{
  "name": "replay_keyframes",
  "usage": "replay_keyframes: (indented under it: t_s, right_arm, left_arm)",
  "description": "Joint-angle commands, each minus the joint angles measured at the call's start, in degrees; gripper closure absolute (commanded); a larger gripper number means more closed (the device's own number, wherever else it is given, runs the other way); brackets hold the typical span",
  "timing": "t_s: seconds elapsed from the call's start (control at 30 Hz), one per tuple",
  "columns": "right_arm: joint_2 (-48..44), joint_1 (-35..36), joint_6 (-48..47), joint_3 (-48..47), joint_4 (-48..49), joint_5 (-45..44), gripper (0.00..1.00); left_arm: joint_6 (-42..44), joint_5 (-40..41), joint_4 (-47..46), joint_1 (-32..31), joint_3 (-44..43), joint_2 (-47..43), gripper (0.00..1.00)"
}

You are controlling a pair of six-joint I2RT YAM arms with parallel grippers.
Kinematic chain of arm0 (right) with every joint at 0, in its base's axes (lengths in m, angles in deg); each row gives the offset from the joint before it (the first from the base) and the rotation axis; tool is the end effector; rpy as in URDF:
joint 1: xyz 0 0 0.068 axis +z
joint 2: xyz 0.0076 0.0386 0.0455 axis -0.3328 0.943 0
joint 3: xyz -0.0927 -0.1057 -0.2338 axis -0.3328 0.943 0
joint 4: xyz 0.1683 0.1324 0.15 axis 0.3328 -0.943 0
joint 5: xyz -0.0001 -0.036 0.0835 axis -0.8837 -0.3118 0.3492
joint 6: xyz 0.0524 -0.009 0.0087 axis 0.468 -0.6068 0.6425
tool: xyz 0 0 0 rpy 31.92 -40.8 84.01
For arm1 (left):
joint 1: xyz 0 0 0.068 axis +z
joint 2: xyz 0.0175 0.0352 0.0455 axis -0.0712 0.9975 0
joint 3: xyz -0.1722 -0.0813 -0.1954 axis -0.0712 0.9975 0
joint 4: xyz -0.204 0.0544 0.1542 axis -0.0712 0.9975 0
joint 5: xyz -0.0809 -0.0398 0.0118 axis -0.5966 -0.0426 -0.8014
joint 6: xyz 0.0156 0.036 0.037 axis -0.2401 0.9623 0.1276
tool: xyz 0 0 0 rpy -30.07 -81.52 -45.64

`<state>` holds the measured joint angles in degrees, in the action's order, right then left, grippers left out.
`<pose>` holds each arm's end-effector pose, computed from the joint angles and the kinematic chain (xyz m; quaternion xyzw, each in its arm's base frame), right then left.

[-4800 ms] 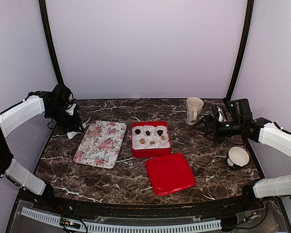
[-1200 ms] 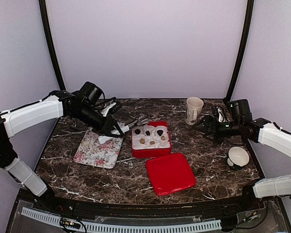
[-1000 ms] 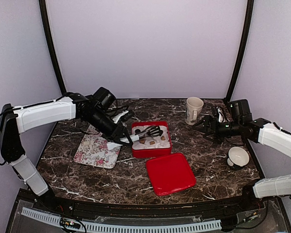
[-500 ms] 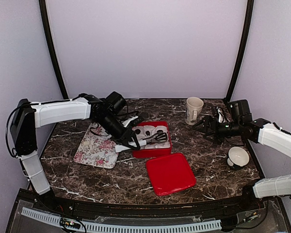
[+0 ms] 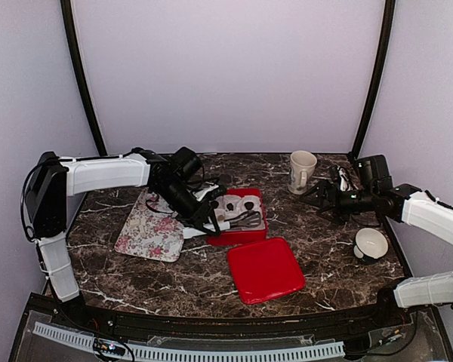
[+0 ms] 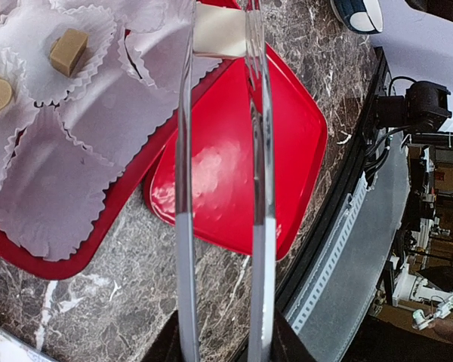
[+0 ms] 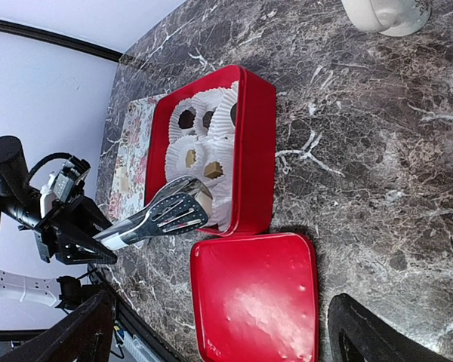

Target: Pack the chocolate

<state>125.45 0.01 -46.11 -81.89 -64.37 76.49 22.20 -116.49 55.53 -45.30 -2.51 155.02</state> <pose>0.2141 0.0943 0.2528 0.0413 0.8762 0.4084 0.2525 0.2786 -0.2739 0.2289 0.3204 0.8659 -0.3813 0.0468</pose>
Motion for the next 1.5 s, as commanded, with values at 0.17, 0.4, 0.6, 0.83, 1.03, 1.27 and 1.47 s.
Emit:
replay_keyframes:
  t_s: [0.17,0.4,0.6,0.83,1.03,1.27,1.47]
  right_arm:
    - [-1.04,-0.28,-0.3,1.05,-0.21,-0.78,0.0]
    - [-0.9,-0.27,-0.39,1.02,-0.15,-0.96,0.0]
    - [-0.81,-0.27,-0.61,0.92,-0.3,-1.06,0.0]
    - [-0.75,-0.27,-0.66,0.85,-0.13,-0.96,0.0]
    - [-0.88,-0.28,-0.75,0.71,-0.09,-0.91,0.0]
    - [-0.34,-0.27,-0.99,0.35,0.7,-0.23,0.0]
    - [-0.08,-0.28,-1.5,0.03,0.78,0.5,0.0]
  left_arm:
    - [0.49,-1.88,-0.34,-0.53,-2.27,0.88,0.72]
    - [0.25,-2.26,-0.56,-0.56,-2.47,1.53,0.67]
    - [0.22,-2.16,-0.35,-0.62,-3.05,1.55,0.65]
    - [0.28,-1.36,0.46,-0.54,-3.84,0.58,0.65]
    - [-0.15,0.03,2.03,0.22,-4.02,-3.71,0.65]
    - [-3.02,4.06,2.53,4.99,0.87,-12.82,0.65]
    - [-7.27,12.84,6.79,10.22,7.22,-22.41,0.65]
